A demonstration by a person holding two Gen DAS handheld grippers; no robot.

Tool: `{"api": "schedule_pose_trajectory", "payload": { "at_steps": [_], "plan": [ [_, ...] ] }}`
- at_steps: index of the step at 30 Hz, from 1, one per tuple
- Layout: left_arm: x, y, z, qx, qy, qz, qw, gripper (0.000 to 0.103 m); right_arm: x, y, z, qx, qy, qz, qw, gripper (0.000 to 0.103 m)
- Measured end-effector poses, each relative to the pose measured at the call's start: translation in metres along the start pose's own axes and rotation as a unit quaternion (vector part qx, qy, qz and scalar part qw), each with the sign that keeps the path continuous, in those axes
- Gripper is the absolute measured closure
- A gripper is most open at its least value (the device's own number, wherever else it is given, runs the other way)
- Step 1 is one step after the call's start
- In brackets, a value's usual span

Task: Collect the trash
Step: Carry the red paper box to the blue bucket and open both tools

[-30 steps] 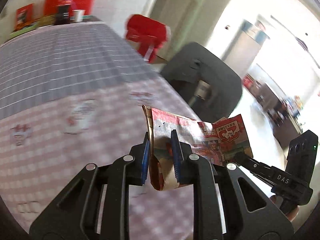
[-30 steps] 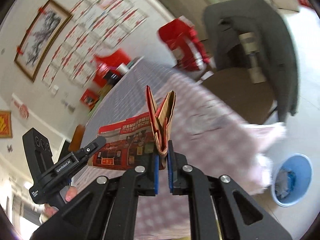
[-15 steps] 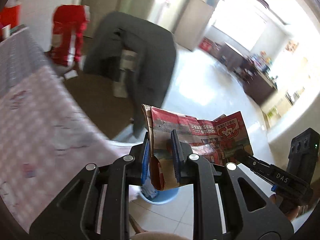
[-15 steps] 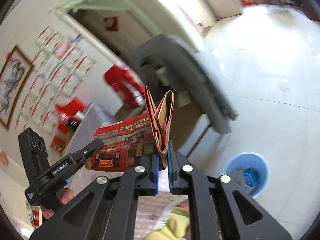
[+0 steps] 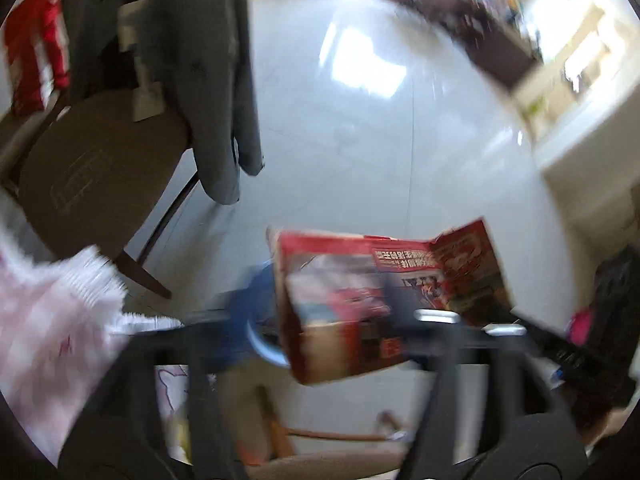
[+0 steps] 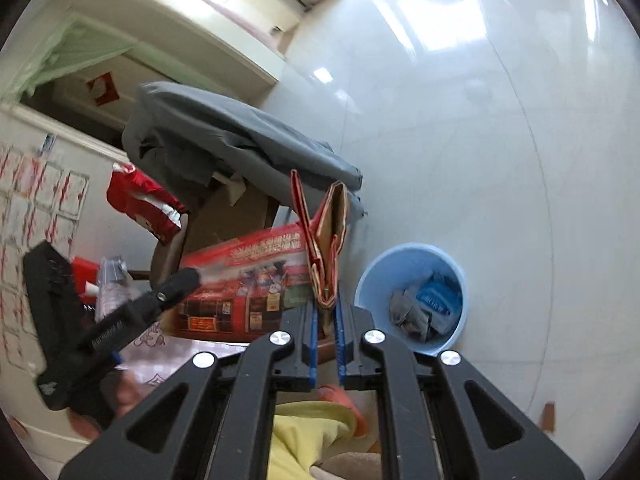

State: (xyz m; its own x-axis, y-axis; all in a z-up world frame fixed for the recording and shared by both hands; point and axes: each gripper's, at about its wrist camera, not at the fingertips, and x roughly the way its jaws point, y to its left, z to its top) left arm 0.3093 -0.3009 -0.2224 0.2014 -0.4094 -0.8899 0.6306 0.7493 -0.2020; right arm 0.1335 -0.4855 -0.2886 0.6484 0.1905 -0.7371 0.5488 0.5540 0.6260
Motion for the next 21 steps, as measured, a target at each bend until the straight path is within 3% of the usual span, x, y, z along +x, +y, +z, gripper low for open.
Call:
{"api": "schedule_pose_trajectory", "payload": {
  "at_steps": [3,7,10,12,17,21],
  "plan": [
    [0.008,0.0,-0.003,0.024,-0.003,0.04,0.9989,0.03,0.011,-0.009,0.001,0.002,0.002,-0.032,0.999,0.096],
    [0.005,0.019,0.0,0.003,0.003,0.049,0.9988,0.03,0.038,-0.01,0.004,0.008,0.023,-0.05,0.998,0.096],
    [-0.005,0.031,-0.003,0.003,-0.003,0.063,0.998,0.03,0.064,-0.005,0.005,-0.015,0.042,-0.099,0.994,0.083],
    [-0.013,0.036,-0.005,0.005,-0.008,0.067,0.9977,0.03,0.078,-0.006,0.004,-0.009,0.062,-0.114,0.992,0.01],
    [-0.025,0.048,-0.007,-0.004,-0.016,0.073,0.9972,0.03,0.107,-0.002,-0.006,-0.008,0.108,-0.106,0.989,0.008],
    [-0.03,0.052,-0.009,-0.01,-0.017,0.074,0.9971,0.03,0.102,0.018,-0.013,-0.03,0.108,-0.102,0.988,0.008]
  ]
}}
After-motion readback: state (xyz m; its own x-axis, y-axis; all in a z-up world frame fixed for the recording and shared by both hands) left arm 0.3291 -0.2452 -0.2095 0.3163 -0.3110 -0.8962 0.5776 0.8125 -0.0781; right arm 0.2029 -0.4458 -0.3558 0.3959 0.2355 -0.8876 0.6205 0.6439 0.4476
